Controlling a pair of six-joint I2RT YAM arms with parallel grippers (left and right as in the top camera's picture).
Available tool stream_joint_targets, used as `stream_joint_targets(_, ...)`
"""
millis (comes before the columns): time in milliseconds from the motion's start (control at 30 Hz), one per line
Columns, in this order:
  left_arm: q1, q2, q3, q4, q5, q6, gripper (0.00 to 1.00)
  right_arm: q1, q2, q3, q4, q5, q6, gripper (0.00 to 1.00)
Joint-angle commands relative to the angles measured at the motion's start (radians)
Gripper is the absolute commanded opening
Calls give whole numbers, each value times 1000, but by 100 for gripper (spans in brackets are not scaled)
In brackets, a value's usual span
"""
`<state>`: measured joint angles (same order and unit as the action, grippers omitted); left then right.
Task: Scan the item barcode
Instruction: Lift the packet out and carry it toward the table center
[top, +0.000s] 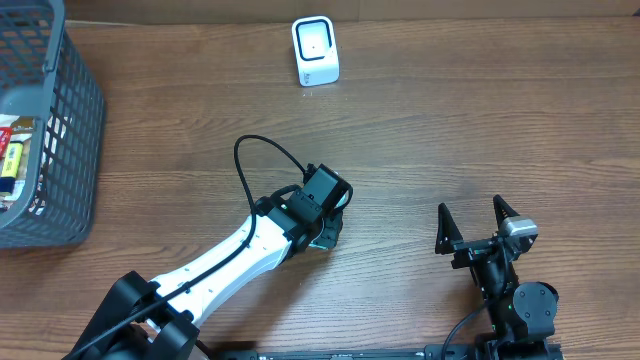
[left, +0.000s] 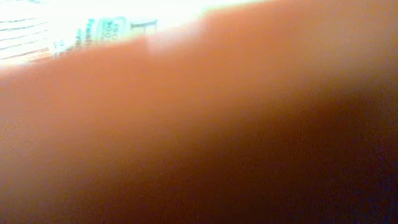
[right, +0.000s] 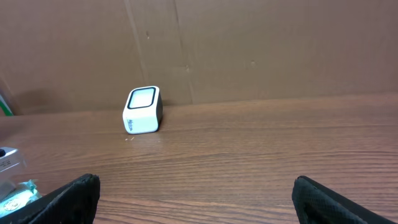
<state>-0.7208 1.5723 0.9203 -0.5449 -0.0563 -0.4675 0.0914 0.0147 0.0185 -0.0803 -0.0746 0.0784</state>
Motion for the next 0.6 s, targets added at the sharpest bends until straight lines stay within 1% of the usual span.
stream_joint_targets(0, -9, 3, 23, 7, 35, -33, 36, -4, -12, -11, 3, -1, 3, 100)
stream_joint_targets(133, -10, 3, 31, 9, 34, -72, 34, -4, -12, -11, 3, -1, 3, 100)
stream_joint_targets(300, -19, 4, 33, 23, -5, -71, 36, -4, -12, -11, 3, -1, 3, 100)
stream_joint_targets(467, -20, 4, 47, 14, -6, -71, 35, -4, -12, -11, 3, -1, 3, 100)
stream_joint_targets(567, -21, 4, 66, 2, -31, -66, 35, -4, -12, -11, 3, -1, 3, 100)
